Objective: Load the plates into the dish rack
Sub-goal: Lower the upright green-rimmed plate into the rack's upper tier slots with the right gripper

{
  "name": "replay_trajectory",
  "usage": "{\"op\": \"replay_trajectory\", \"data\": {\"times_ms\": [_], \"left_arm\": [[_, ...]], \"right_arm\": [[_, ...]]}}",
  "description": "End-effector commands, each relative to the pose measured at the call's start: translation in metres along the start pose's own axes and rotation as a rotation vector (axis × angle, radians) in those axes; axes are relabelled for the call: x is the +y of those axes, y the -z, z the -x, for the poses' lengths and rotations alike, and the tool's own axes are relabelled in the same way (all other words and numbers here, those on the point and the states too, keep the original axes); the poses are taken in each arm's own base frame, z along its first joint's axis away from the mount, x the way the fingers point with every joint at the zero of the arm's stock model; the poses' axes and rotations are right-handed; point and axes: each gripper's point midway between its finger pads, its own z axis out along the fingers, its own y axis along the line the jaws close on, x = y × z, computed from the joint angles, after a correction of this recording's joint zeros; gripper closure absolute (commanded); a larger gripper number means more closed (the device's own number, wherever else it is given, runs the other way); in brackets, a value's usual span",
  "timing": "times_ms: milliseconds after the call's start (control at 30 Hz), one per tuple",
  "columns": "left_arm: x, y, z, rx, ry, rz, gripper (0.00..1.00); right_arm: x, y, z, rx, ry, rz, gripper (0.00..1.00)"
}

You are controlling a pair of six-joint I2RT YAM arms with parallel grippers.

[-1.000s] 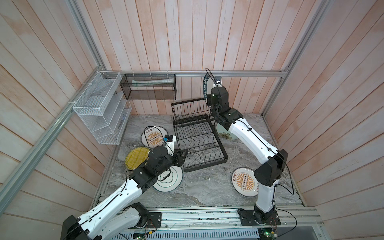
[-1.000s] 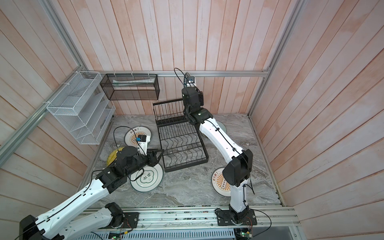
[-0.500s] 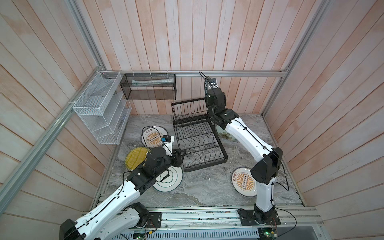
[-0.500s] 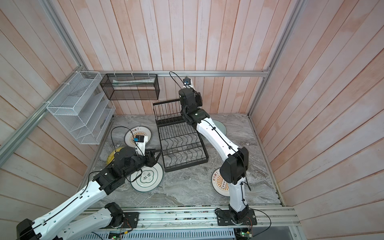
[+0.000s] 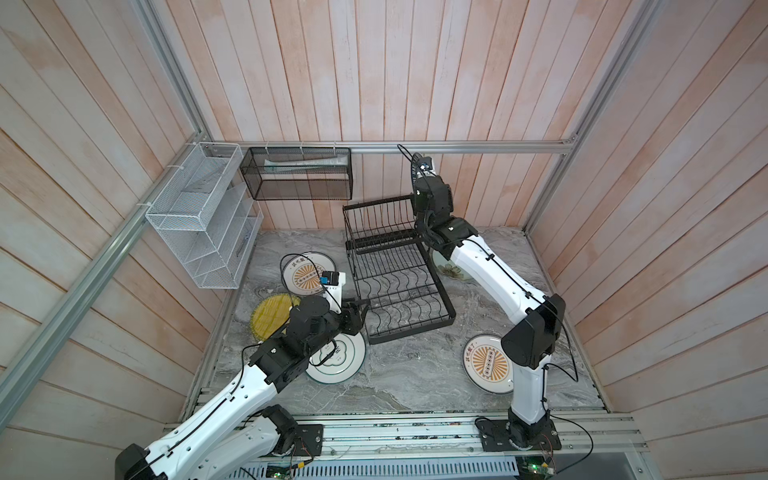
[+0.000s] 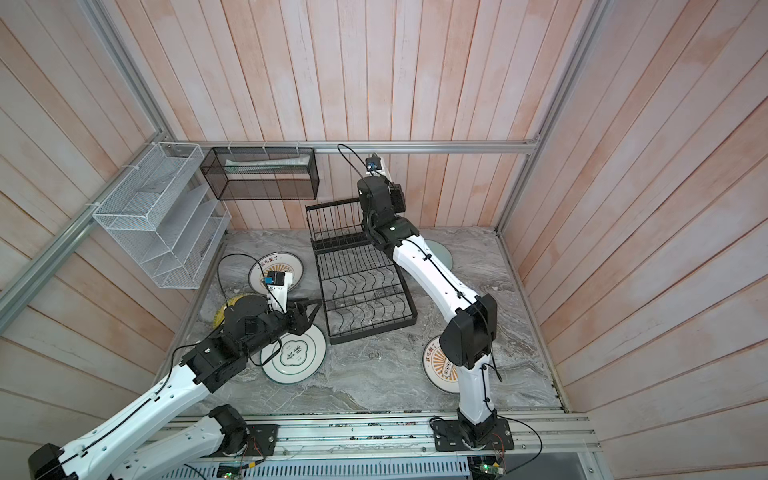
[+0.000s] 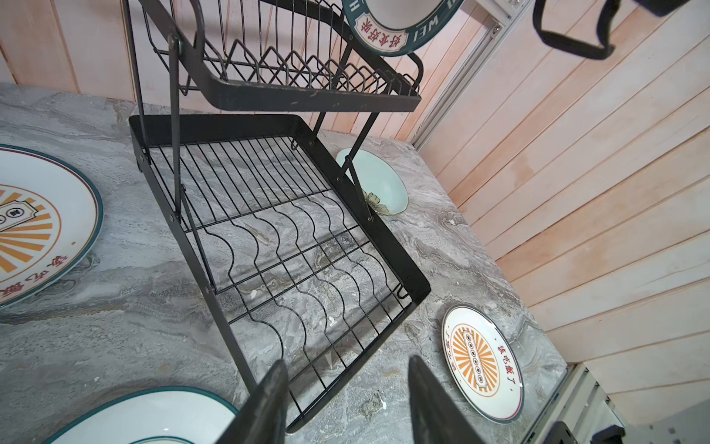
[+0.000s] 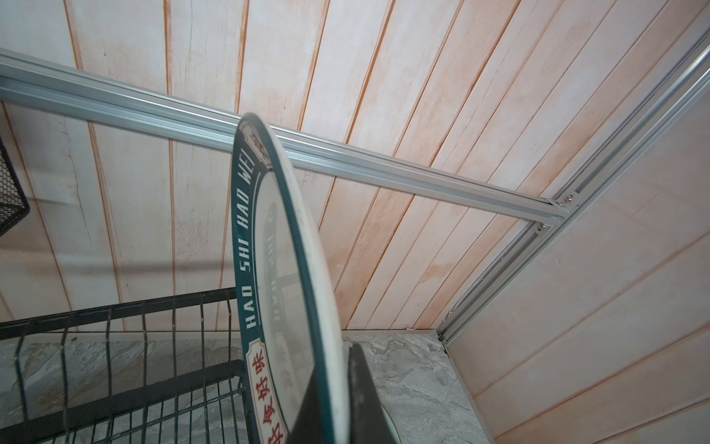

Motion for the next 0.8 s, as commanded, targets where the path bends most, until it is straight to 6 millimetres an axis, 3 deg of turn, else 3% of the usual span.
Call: {"op": "replay_trajectory", "data": {"times_ms": [0,767], "left_arm": [[-0.005,0.007,0.012,-0.032,-0.018,-0.006,0.48],[-0.003,0.011,0.012,-0.037,-0.018,0.002,0.48]], "right_arm": [[-0.004,0.000,0.011,-0.039,-0.048,-0.035,1.00],[0.004,-0.004,-0.008,-0.016,-0.017,-0.026,1.00]]}}
